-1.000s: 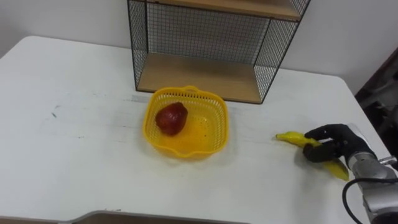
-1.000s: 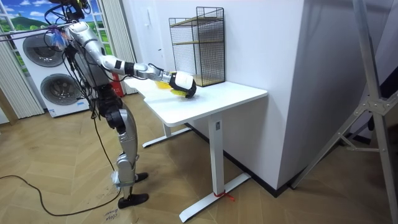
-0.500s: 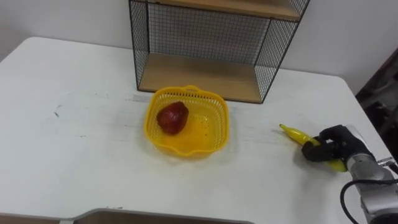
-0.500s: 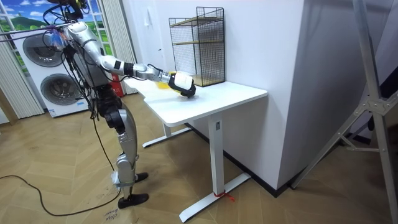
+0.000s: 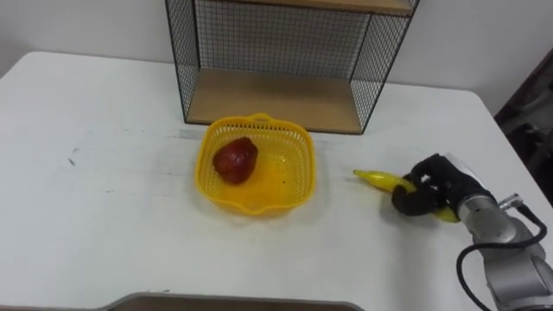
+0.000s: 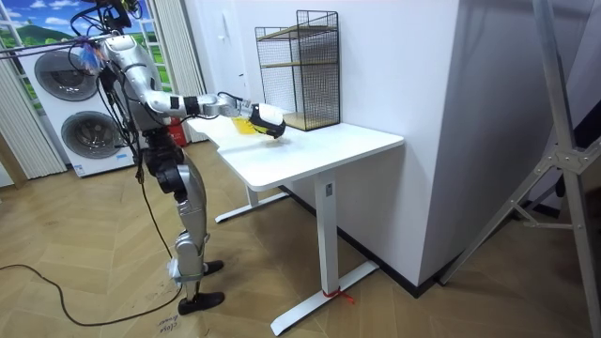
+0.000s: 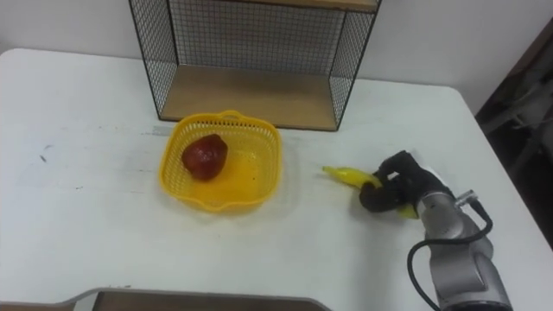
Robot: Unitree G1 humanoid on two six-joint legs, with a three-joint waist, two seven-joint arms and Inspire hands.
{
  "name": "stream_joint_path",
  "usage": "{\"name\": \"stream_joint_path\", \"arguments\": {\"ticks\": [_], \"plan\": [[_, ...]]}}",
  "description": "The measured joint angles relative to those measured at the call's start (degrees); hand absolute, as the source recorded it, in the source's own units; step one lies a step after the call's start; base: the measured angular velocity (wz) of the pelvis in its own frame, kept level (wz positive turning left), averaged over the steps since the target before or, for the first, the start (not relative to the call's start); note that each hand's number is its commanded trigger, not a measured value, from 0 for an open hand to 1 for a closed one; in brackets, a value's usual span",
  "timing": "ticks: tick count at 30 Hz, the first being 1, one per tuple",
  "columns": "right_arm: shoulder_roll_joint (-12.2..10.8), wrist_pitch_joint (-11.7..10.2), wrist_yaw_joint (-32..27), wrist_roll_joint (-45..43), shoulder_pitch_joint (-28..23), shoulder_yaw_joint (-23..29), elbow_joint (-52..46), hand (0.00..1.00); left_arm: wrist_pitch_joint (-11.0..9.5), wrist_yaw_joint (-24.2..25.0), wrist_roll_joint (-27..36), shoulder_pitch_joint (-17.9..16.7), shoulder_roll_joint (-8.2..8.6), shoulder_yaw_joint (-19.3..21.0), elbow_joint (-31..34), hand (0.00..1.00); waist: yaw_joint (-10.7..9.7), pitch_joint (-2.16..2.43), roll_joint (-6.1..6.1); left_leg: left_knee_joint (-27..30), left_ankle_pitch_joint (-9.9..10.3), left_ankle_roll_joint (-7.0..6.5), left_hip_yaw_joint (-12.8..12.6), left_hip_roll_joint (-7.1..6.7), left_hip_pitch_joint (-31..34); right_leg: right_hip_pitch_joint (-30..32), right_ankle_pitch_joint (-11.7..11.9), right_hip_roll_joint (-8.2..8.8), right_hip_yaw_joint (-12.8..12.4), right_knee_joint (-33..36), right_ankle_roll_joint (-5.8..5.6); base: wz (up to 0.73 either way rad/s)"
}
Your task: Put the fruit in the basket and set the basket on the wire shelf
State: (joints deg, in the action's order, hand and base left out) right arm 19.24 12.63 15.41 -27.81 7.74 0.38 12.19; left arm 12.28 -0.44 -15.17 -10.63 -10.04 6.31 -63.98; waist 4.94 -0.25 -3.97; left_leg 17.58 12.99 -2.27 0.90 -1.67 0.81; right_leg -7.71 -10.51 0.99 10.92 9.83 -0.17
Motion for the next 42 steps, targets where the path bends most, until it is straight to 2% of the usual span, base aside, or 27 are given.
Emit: {"name": "stream_joint_path", "arguments": {"ticks": [7, 11, 15, 22, 32, 42], "plan": [[0.00, -0.08, 2.59, -1.68, -0.97, -2.16, -12.01, 1.00, -1.25, 0.92, -0.04, -0.13, 0.01, -0.82, -0.12, 0.00, 0.39, 0.41, -1.16, 0.00, -0.01, -0.01, 0.08, 0.04, 0.56, 0.78, 0.00, -0.01, 0.17, -0.01, 0.00, 0.00], [0.00, -0.04, 3.78, -1.90, -1.03, -2.46, -16.77, 1.00, -1.61, 0.92, -0.07, -0.08, 0.01, -0.90, -0.21, 0.00, 1.29, -0.03, -1.32, -0.28, -0.01, -0.02, -0.04, 0.02, 0.61, 0.80, 0.00, -0.01, -0.10, -0.01, 0.00, -0.02], [0.00, -0.06, 5.33, -1.90, -0.90, -2.48, -20.51, 1.00, -1.88, 0.96, -0.09, -0.11, 0.03, -0.92, -0.30, 0.00, 1.76, -0.11, -1.22, -0.39, -0.01, -0.02, 0.01, 0.02, 0.64, 0.81, 0.00, -0.06, -0.31, -0.03, 0.00, 0.00], [-0.15, -0.05, 6.05, -2.14, -0.83, -2.56, -22.37, 1.00, -1.88, 0.95, -0.08, -0.18, 0.03, -0.99, -0.29, 0.00, 1.83, -0.15, -1.14, -0.59, -0.04, -0.05, 0.16, -0.02, 0.71, 0.89, 0.00, -0.06, -0.65, -0.03, 0.00, 0.00], [-1.86, -0.05, 6.46, -3.64, 1.74, -2.56, -22.41, 1.00, -2.34, 0.95, -0.08, -0.12, 0.03, -1.03, -0.19, 0.00, 1.85, -0.18, -1.02, -0.96, -0.09, -0.06, 0.09, 0.01, 0.75, 1.16, 0.00, -0.07, -0.65, -0.02, 0.00, 0.00], [-3.49, 0.00, 6.54, -3.54, 2.19, -3.72, -22.44, 1.00, -2.83, 0.95, -0.08, -0.10, 0.08, -1.04, -0.47, 0.00, 2.49, -0.10, -1.18, -1.22, -0.10, -0.07, -0.02, 0.01, 0.63, 1.19, 0.00, -0.05, -0.66, -0.01, 0.00, -0.01]]}}
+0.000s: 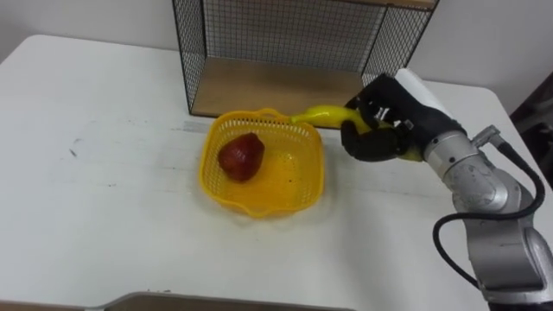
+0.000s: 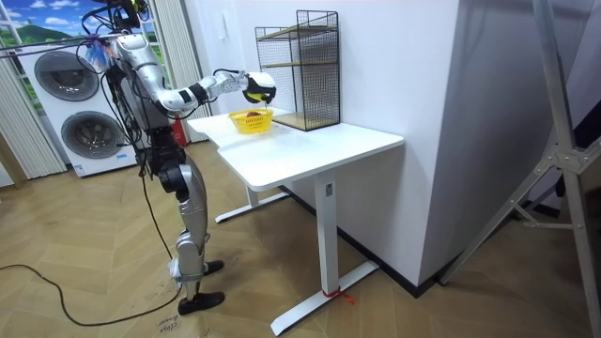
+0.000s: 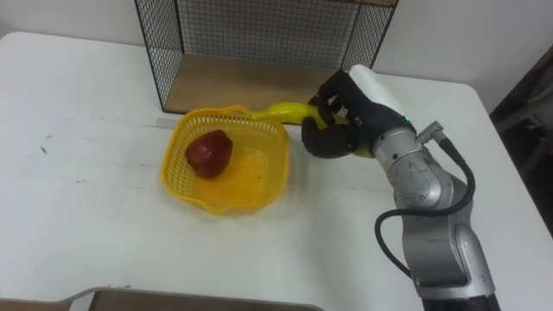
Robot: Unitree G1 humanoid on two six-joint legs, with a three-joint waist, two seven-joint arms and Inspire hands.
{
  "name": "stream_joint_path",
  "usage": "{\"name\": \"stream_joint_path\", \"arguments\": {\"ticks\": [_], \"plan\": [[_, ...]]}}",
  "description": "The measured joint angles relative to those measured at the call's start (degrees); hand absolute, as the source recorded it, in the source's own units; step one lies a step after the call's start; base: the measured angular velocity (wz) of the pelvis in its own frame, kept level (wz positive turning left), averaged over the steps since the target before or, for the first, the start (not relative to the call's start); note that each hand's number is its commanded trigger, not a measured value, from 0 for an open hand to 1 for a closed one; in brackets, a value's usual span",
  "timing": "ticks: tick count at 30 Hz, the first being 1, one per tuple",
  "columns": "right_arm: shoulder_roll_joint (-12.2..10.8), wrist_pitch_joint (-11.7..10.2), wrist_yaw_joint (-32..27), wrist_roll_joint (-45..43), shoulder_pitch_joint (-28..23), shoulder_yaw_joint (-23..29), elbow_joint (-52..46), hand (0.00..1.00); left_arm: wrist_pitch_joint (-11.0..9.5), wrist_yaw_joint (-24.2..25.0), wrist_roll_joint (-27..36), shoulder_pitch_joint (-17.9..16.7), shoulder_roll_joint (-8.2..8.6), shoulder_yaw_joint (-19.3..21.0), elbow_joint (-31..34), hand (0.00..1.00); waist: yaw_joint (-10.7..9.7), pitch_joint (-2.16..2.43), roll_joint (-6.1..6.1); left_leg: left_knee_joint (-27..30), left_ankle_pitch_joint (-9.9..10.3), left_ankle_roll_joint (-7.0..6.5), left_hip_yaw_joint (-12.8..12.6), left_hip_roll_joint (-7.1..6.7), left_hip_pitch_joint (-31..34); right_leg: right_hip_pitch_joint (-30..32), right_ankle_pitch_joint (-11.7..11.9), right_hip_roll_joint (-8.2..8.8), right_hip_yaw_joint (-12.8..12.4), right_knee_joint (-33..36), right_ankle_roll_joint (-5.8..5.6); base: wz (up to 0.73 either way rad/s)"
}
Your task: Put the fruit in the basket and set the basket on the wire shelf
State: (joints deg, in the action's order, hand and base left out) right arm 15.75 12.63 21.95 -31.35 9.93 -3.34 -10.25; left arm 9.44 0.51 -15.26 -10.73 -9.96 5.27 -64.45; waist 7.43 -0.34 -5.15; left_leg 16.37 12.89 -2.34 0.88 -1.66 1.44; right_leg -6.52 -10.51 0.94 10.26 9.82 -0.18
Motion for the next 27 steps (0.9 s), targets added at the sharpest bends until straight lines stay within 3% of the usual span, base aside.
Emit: {"name": "stream_joint_path", "arguments": {"ticks": [9, 14, 17, 27], "plan": [[-1.29, -0.01, 0.49, 0.05, 1.43, -2.29, 0.00, 1.00, 0.05, 0.16, 0.04, 1.15, 0.19, 0.00, -2.07, 0.00, 1.13, 0.01, -0.91, 0.01, -0.05, -0.06, 0.30, -0.03, -0.29, -0.46, 0.00, 0.07, 0.76, -0.06, 0.00, 0.03], [-1.30, 0.32, 0.86, 0.02, 1.50, -3.22, 0.00, 1.00, 0.22, 0.16, 0.03, 1.83, 0.16, -1.16, -2.04, 0.00, 2.39, -0.24, -1.18, 0.24, -0.04, -0.06, 0.89, -0.12, -0.10, -0.42, 0.00, 0.10, 0.84, -0.07, 0.00, 0.01], [-1.36, 1.19, 1.44, 0.07, 1.56, -4.92, 0.01, 1.00, 0.27, 0.12, 0.05, 2.03, 0.18, -1.75, -1.97, 0.00, 2.44, -0.28, -1.18, 0.24, -0.05, -0.04, 0.95, -0.10, -0.08, -0.44, 0.00, 0.06, 0.97, -0.08, 0.00, 0.00], [-1.31, 1.22, 2.07, 0.07, 3.44, -9.99, 0.09, 1.00, 0.33, 0.03, 0.08, 4.05, 0.01, -3.79, -1.88, 0.00, 2.56, -0.72, -1.51, 0.02, -0.06, -0.02, 1.63, -0.13, 0.34, -0.26, 0.00, -0.02, 1.02, -0.09, 0.00, 0.03]]}}
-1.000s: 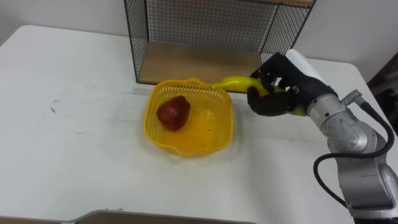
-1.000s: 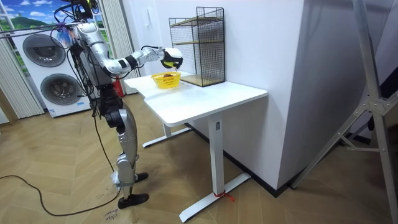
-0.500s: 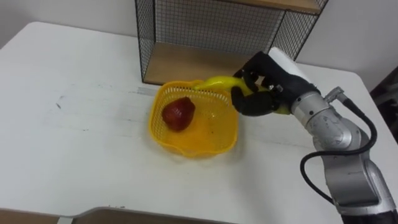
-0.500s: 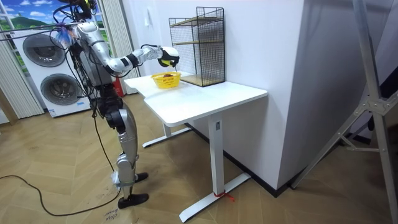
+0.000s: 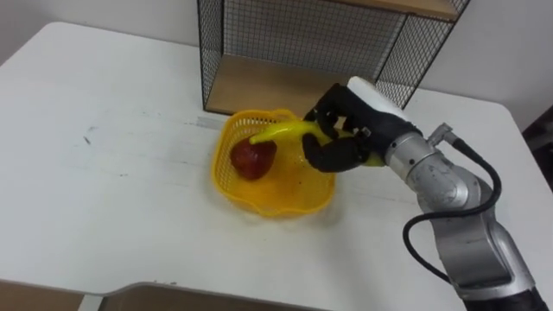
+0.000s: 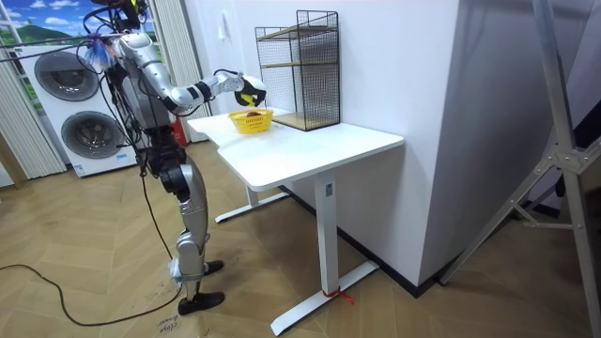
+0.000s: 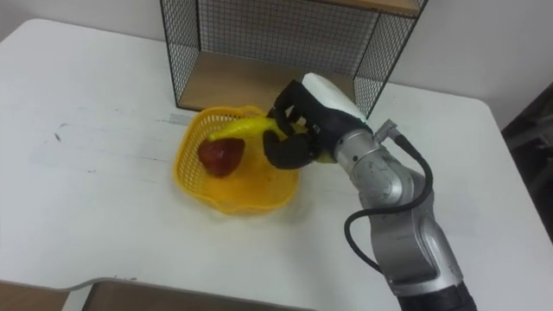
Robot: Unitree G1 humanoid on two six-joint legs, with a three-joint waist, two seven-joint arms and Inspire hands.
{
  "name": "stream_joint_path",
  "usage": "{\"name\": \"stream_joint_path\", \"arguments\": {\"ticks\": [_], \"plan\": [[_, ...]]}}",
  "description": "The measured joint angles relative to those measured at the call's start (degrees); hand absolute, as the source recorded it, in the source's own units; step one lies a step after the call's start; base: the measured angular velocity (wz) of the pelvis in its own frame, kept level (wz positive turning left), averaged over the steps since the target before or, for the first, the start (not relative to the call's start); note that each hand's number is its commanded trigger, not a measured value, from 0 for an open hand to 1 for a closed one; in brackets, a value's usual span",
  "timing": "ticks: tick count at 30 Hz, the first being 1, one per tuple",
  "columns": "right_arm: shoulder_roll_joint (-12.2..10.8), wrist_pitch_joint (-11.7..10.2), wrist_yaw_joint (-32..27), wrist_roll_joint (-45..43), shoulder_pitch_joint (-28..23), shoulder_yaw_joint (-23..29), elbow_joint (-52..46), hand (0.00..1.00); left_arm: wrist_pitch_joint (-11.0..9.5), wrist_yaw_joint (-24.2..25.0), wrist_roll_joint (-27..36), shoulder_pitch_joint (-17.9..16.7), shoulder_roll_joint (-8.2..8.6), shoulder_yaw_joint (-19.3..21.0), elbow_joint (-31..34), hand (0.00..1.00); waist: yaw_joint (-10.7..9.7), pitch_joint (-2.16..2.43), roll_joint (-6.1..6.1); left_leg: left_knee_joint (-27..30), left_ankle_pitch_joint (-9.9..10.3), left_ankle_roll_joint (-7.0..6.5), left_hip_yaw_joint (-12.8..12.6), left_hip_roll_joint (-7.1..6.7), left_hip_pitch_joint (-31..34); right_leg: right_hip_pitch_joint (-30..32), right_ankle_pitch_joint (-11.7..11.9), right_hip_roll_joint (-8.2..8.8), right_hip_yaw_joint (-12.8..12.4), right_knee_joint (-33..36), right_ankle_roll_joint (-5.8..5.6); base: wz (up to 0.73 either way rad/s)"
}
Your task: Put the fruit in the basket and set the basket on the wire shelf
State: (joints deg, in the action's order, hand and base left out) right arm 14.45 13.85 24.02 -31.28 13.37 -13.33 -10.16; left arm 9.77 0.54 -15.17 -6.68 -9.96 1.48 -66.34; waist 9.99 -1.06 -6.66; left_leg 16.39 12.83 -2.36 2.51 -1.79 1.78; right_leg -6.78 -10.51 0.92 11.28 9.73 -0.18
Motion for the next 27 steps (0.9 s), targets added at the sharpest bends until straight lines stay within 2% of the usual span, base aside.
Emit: {"name": "stream_joint_path", "arguments": {"ticks": [5, 13, 14, 15, 16, 21, 27], "plan": [[-0.02, 0.00, 0.00, 0.12, 0.28, -0.94, 0.27, 1.00, -0.02, -0.03, -0.04, 0.41, -0.04, -0.01, -0.05, 0.00, 0.73, 0.36, -0.54, -0.13, 0.00, 0.00, 0.10, -0.01, -0.02, -0.07, 0.00, -0.03, -0.05, 0.00, 0.00, 0.06], [-0.07, 0.01, 0.03, 1.22, 0.28, -1.77, 0.48, 1.00, 0.22, -1.14, -0.03, 0.39, -0.05, -0.73, -0.11, 0.00, 1.54, 0.26, -0.45, -0.73, -0.02, 0.02, 0.11, 0.00, -0.27, -0.18, -0.01, -0.02, -0.06, -0.08, -0.01, 0.02], [-0.07, 0.02, 0.03, 1.53, 0.28, -2.03, 0.72, 0.74, 0.25, -1.25, -0.03, 0.35, -0.05, -0.82, -0.12, 0.00, 1.54, 0.24, -0.43, -0.75, -0.02, 0.02, 0.11, 0.00, -0.26, -0.18, -0.01, -0.03, -0.06, -0.09, -0.01, 0.00], [-0.06, 0.07, 0.03, 1.85, 0.28, -2.45, 0.90, 0.13, 0.28, -1.28, -0.01, 0.34, -0.06, -1.04, -0.12, 0.00, 1.72, 0.19, -0.35, -0.75, -0.02, 0.02, 0.10, 0.01, -0.27, -0.17, -0.01, -0.03, -0.01, -0.09, -0.01, 0.00], [-0.05, 0.08, 0.02, 2.01, 0.29, -2.78, 1.01, 0.00, 0.29, -1.30, -0.01, 0.34, -0.06, -1.23, -0.12, 0.00, 1.72, 0.17, -0.32, -0.75, -0.02, 0.02, 0.09, 0.01, -0.27, -0.17, 0.00, -0.02, 0.01, -0.10, -0.01, 0.00], [-0.22, 0.80, 0.64, 2.19, 0.29, -5.42, 1.50, 0.00, 0.37, -1.12, -0.02, 0.38, -0.07, -2.27, -0.07, 0.00, 1.71, 0.07, -0.18, -0.78, -0.01, 0.02, 0.08, 0.00, -0.23, -0.13, 0.00, -0.02, 0.01, -0.10, -0.01, 0.00], [-0.80, 1.18, 1.14, 2.16, 0.31, -5.59, 1.51, 0.00, 0.79, -1.07, -0.02, 0.41, -0.07, -2.42, -0.06, 0.00, 1.66, 0.07, -0.16, -0.78, -0.01, 0.02, 0.10, 0.00, -0.20, -0.11, 0.00, -0.02, -0.02, -0.10, -0.01, 0.00]]}}
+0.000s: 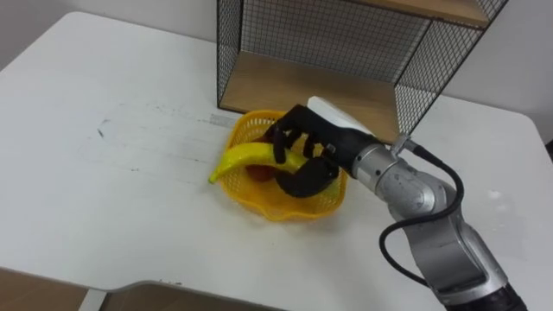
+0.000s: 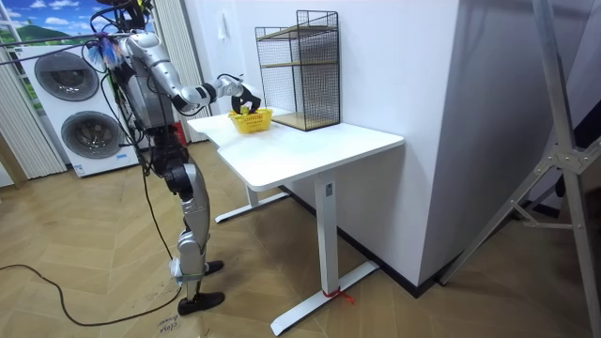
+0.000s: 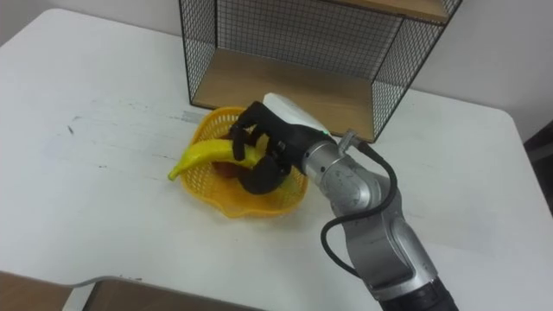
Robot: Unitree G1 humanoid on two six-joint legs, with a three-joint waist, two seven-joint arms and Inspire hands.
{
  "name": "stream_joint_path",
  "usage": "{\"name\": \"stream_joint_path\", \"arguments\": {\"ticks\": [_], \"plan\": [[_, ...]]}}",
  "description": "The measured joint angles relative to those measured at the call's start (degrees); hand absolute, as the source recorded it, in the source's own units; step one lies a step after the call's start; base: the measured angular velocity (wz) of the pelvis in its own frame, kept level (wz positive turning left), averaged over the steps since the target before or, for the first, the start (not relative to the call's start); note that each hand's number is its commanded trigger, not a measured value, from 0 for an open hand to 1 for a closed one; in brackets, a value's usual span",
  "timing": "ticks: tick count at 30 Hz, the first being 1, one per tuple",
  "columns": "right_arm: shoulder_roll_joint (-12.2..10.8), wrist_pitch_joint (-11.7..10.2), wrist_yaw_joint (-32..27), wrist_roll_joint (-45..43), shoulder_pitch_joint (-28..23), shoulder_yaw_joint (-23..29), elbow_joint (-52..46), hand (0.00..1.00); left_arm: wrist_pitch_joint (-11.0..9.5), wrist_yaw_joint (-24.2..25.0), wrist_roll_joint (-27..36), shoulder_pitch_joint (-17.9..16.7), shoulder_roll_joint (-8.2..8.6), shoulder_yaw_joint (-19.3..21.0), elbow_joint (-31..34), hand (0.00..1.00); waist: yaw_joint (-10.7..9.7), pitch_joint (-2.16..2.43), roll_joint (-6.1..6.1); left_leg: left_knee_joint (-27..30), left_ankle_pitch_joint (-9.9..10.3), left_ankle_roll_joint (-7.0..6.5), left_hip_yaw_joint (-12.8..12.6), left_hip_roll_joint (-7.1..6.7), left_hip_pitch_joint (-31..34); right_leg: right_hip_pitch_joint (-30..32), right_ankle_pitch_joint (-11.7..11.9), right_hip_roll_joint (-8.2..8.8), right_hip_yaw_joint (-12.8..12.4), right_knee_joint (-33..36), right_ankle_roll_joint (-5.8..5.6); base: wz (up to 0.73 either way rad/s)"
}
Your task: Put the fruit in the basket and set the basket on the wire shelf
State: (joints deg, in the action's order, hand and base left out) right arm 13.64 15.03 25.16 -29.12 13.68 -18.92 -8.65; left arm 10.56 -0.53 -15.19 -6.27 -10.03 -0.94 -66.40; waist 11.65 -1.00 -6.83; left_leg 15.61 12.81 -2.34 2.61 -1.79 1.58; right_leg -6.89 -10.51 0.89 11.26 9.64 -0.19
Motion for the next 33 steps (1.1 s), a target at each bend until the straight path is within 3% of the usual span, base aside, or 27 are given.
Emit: {"name": "stream_joint_path", "arguments": {"ticks": [16, 23, 26, 29, 33], "plan": [[0.01, 0.03, -0.03, 0.11, 1.05, 0.09, 1.24, 0.00, 0.42, 0.05, -0.03, 0.24, 0.01, 0.04, -0.01, 0.00, -0.39, -0.13, 0.30, 0.00, 0.00, 0.00, 0.37, -0.02, 0.04, 0.08, 0.00, 0.00, -0.03, 0.01, 0.00, 0.00], [-0.02, -0.17, -0.11, 0.56, 1.05, 2.01, 1.15, 0.00, 0.22, -0.03, 0.06, 0.29, 0.03, 0.29, -0.02, 0.00, -0.81, 0.21, 0.05, 0.09, -0.05, -0.04, 0.45, -0.07, -0.22, -0.08, 0.00, 0.02, -0.24, 0.05, 0.00, 0.00], [0.00, -0.22, -1.34, 2.71, 1.04, 3.73, 0.98, 0.00, 0.00, -0.27, 0.06, 0.04, 0.03, 0.71, 0.00, 0.00, -1.55, 0.43, -0.05, 0.16, -0.06, -0.05, 0.46, -0.07, -0.19, -0.16, 0.00, 0.04, -0.09, 0.03, 0.00, 0.02], [0.06, -0.25, -3.20, 7.11, 1.03, 5.25, 0.99, 0.00, -0.12, -0.55, 0.02, -0.32, 0.03, 0.63, 0.00, 0.00, -2.47, 0.36, 0.12, 0.03, -0.06, -0.05, 0.52, -0.07, -0.16, -0.35, 0.00, 0.04, -0.11, 0.02, 0.00, 0.04], [0.05, -0.47, -6.11, 11.98, 0.99, 5.79, 1.02, 0.00, -0.14, -0.54, 0.04, -1.01, 0.04, 0.64, 0.04, 0.00, -3.38, 0.45, 1.22, 0.09, -0.06, -0.05, 0.35, -0.12, -0.25, -0.37, 0.00, 0.03, -0.23, 0.02, 0.00, -0.02]]}}
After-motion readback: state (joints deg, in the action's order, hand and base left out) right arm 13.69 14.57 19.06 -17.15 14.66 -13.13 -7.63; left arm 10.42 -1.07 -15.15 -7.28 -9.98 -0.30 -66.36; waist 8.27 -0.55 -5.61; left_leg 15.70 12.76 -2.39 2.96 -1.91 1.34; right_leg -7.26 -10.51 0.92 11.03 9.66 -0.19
